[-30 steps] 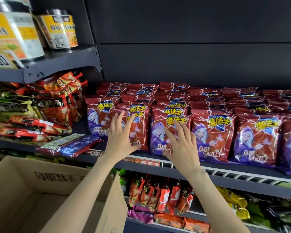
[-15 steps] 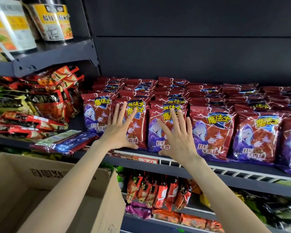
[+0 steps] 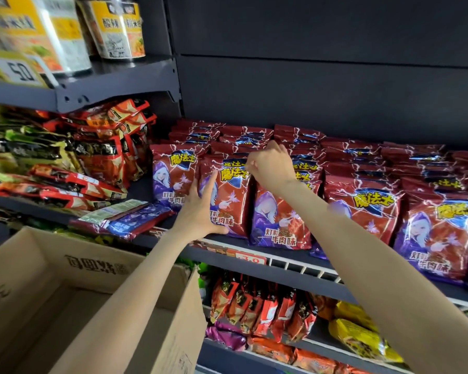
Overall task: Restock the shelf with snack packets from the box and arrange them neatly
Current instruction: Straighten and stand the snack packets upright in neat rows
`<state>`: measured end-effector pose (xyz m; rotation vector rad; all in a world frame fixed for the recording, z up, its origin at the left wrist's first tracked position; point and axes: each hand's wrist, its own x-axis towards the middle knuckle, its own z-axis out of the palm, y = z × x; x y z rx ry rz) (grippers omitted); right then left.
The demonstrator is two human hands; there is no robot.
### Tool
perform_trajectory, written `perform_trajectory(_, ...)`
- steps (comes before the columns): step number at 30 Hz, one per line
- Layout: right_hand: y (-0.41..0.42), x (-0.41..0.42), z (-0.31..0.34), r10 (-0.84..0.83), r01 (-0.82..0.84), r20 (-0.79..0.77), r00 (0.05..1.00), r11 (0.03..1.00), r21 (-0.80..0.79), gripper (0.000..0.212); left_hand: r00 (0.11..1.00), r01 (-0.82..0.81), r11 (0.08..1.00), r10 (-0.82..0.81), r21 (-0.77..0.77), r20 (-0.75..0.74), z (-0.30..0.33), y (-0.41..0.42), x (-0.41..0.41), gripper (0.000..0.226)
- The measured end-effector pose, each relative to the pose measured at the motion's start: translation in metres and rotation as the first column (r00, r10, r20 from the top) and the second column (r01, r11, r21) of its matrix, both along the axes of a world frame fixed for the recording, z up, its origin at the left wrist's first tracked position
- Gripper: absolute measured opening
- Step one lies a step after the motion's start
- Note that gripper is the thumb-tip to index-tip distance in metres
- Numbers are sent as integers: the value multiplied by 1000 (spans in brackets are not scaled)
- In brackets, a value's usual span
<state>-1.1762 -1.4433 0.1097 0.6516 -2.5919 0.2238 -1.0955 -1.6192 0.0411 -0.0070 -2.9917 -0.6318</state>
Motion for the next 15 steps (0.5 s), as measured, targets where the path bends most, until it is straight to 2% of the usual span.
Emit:
perform_trajectory(5, 0, 1, 3, 25, -24, 4, 1000, 987, -159, 18, 999, 26, 999, -28, -28, -45, 3, -6, -5, 134)
perform_trajectory(8, 14, 22, 2, 91, -118, -140, 986, 973, -200, 12, 998, 52, 999, -51, 8, -33, 3, -5, -6, 134)
perform_trajectory(11, 43, 62, -21, 74, -124, -290, 954, 979, -159, 32, 995, 97, 989, -97, 112, -1, 2, -6, -6, 134)
perform_trajectory(13, 64, 82, -42, 73, -84, -259, 963, 996, -31, 55, 991, 128, 980, -131, 155, 12, 3, -5, -6, 135)
perform_trajectory(15, 78, 88, -58, 64, -34, -171, 983, 985, 171, 81, 989, 145, 978, -148, 152, 9, 4, -4, -6, 135)
